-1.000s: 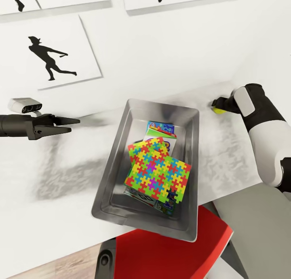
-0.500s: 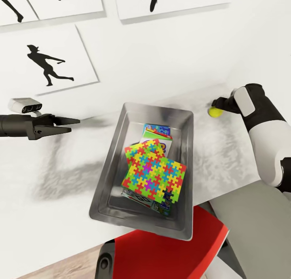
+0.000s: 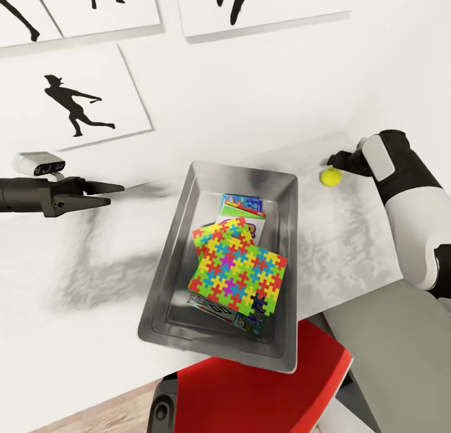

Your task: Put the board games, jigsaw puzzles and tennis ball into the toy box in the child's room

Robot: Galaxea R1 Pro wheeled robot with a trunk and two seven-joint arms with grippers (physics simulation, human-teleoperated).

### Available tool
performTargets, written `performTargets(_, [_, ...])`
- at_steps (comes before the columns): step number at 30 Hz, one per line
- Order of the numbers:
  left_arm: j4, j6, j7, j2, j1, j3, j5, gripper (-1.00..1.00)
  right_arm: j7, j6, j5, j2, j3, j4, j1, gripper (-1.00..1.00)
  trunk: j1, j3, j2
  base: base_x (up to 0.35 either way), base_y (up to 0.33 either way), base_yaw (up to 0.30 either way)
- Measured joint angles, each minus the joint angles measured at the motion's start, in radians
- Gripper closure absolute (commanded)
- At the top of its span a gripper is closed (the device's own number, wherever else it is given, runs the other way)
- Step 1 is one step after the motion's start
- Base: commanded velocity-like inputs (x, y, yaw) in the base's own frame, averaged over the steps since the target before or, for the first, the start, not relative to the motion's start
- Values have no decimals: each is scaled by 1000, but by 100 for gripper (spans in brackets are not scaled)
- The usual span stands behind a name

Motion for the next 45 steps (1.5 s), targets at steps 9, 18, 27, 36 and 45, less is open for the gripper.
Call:
performTargets(9, [0, 0, 0, 0, 0, 0, 0, -100, 3, 14, -1, 2, 4, 11, 0, -100, 0, 0, 0, 0, 0, 0])
performTargets(18, [0, 0, 0, 0, 0, 0, 0, -100, 5, 34, -1, 6, 4, 21, 2, -100, 0, 0, 0, 0, 0, 0])
performTargets(27, [0, 0, 0, 0, 0, 0, 0, -100, 6, 44, -4, 11, 3, 21, 2, -100, 0, 0, 0, 0, 0, 0])
performTargets(36, [0, 0, 0, 0, 0, 0, 0, -100, 6, 68, -5, 11, 1, 21, 2, -100, 0, 0, 0, 0, 0, 0])
performTargets(45, [0, 0, 0, 0, 0, 0, 0, -100, 7, 85, -7, 12, 0, 21, 2, -100, 0, 0, 0, 0, 0, 0])
